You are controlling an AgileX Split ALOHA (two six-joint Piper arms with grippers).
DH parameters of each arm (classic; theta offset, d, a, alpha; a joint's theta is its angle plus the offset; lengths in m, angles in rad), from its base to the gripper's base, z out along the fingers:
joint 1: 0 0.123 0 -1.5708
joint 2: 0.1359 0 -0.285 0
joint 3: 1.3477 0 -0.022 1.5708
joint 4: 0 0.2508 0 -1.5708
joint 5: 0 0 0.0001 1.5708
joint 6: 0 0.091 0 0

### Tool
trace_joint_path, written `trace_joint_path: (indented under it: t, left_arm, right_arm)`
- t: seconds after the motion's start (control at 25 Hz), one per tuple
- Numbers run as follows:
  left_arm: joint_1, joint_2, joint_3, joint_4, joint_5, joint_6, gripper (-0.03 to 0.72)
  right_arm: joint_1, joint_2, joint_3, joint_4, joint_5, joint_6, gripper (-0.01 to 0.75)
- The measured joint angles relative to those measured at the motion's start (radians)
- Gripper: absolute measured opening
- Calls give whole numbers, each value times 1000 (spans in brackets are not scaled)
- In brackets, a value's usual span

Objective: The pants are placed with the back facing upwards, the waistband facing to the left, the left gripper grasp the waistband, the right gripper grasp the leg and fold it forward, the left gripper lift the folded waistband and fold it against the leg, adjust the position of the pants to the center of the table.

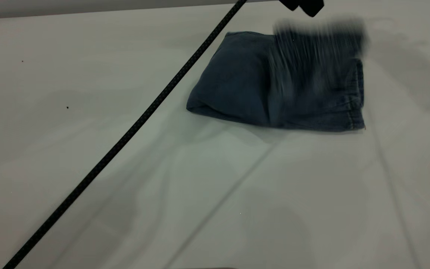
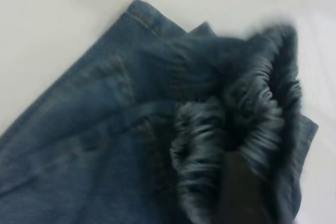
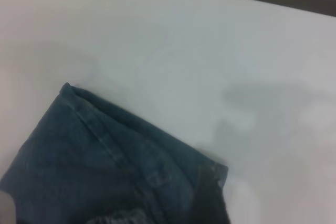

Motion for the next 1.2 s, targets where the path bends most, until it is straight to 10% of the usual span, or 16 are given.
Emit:
trace_joint_path:
  t: [0.4,1.2]
  left_arm:
    - [0,-36,-5,366,235,19,546]
    - [-39,195,-9,395,109,497,549]
  right_arm:
    - [0,0,0,0,8,0,475]
    - [0,0,0,17,10,-1,475]
